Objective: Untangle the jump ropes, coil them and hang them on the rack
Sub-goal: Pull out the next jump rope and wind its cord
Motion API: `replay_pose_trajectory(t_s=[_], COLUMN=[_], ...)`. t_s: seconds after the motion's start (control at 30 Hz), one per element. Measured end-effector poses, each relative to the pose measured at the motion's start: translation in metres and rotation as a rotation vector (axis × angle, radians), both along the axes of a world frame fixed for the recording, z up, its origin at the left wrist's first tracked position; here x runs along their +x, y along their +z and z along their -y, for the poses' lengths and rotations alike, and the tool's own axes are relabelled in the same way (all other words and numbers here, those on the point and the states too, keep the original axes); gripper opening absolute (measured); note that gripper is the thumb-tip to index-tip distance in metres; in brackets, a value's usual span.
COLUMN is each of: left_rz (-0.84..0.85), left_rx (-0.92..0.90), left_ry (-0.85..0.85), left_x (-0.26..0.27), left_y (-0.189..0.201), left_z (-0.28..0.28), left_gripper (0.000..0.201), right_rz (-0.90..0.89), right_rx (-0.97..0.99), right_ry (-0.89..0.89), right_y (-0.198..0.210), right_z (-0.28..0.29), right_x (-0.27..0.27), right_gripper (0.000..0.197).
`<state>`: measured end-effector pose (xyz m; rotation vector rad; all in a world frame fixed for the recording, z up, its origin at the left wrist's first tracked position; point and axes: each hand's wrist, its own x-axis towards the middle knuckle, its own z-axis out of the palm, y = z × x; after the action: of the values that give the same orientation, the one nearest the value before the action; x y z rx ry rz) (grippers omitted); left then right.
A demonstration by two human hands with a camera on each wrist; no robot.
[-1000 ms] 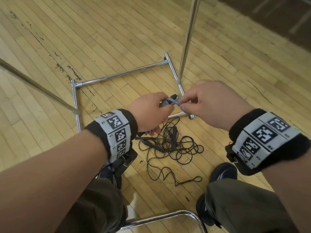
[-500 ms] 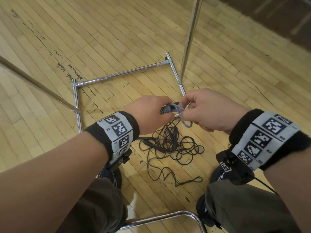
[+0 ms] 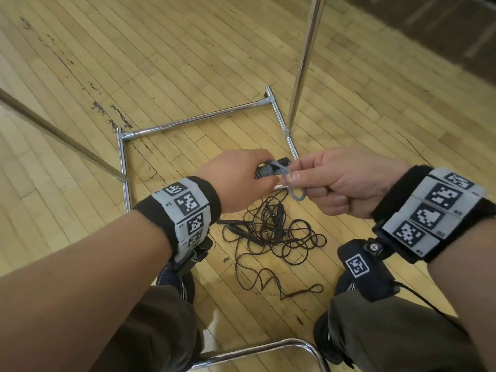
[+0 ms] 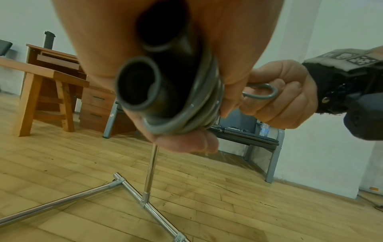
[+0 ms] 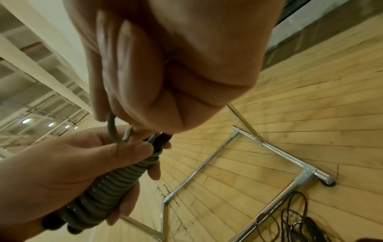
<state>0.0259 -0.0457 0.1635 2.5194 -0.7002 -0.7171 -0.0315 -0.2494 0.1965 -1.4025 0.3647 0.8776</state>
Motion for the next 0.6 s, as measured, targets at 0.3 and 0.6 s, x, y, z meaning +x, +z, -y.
replay_pose_trajectory(t_s=[0.3, 0.6], left_rz=[-0.021, -0.046], left_rx=[0.161, 0.11], left_ry=[-0.091, -0.019], left_x=[-0.005, -0.005], left_y=[-0.005, -0.002], left_z=[0.005, 0.005], left_gripper=[0.025, 0.026], right_rz=[0.272, 0.269], right_rx=[-0.391, -0.35], right_ry=[-0.159, -0.279], right_y=[-0.013, -0.02], right_z=[-0.019, -0.031], right_x=[-0.002, -0.002], right_gripper=[0.009, 0.01])
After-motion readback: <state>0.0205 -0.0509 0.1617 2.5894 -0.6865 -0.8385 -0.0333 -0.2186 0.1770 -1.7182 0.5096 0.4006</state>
